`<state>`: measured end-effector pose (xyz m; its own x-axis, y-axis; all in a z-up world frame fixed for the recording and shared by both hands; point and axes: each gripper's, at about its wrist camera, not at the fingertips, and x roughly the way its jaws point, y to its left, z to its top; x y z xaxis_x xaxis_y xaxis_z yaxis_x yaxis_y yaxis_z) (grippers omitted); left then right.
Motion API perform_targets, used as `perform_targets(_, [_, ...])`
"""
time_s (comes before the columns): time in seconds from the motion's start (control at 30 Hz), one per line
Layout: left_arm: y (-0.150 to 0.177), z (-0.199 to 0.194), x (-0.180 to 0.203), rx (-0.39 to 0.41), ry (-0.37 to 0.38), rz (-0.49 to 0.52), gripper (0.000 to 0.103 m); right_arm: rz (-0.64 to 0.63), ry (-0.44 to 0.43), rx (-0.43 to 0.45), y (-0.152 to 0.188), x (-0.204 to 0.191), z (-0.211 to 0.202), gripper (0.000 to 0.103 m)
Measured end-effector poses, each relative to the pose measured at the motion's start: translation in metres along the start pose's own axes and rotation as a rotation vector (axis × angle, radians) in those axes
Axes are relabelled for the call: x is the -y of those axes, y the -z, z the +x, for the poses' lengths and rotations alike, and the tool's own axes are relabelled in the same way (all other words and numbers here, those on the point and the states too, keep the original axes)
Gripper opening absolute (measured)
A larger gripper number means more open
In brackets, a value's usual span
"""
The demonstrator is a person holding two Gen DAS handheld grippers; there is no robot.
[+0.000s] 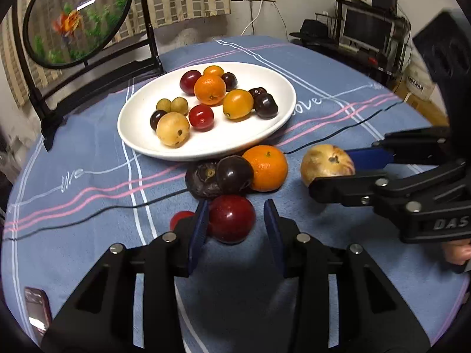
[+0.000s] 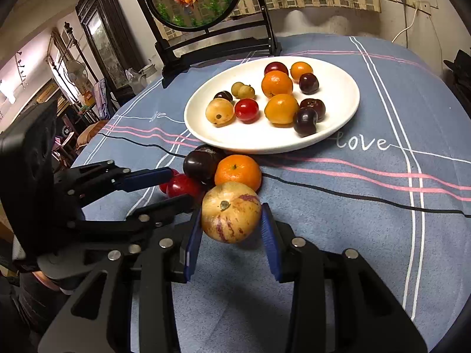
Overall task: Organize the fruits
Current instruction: 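Grasp a red plum with the left tool while the right tool grasps the pale pear-like fruit, then carry the red plum and pale fruit to the plate and release with both tools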
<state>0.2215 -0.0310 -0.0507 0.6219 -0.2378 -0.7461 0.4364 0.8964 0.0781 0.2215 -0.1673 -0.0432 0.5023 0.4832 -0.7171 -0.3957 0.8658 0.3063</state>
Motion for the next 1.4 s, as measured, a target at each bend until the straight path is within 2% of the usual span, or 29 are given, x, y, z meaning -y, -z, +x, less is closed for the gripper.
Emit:
perform_targets(0.1, [-0.001, 0.009, -0.003, -0.033, -0.007, -0.012, 0.041, 0.0, -0.005, 0.006, 0.0, 0.0, -0.002, 0.039])
perform_targets(0.3, [0.001, 0.008, 0.002, -0.033, -0.022, 0.009, 0.042, 0.003, -0.005, 0.013, -0.001, 0.0, -0.005, 0.039])
perform_targets(0.67, [0.004, 0.001, 0.001, -0.029, -0.003, -0.061, 0.039, 0.007, -0.013, 0.022, -0.001, 0.001, -0.005, 0.039])
perform_targets(1.07, [0.007, -0.028, -0.002, 0.051, 0.034, -0.115, 0.038, -0.008, -0.066, 0.053, -0.002, -0.001, -0.005, 0.039])
perform_targets(1.13, [0.006, -0.033, -0.004, 0.068, 0.05, -0.125, 0.034, -0.002, -0.096, 0.063, -0.003, -0.001, -0.006, 0.039])
perform_targets(1.17, [0.005, -0.035, -0.006, 0.074, 0.061, -0.131, 0.026, -0.001, -0.113, 0.07, -0.004, -0.001, -0.007, 0.039])
perform_targets(1.3, [-0.005, -0.046, -0.025, 0.128, 0.13, -0.205, 0.024, 0.039, -0.151, 0.134, -0.011, 0.005, -0.013, 0.039])
perform_targets(1.4, [-0.01, -0.041, -0.036, 0.113, 0.135, -0.222, 0.024, 0.068, -0.146, 0.152, -0.015, 0.013, -0.014, 0.039])
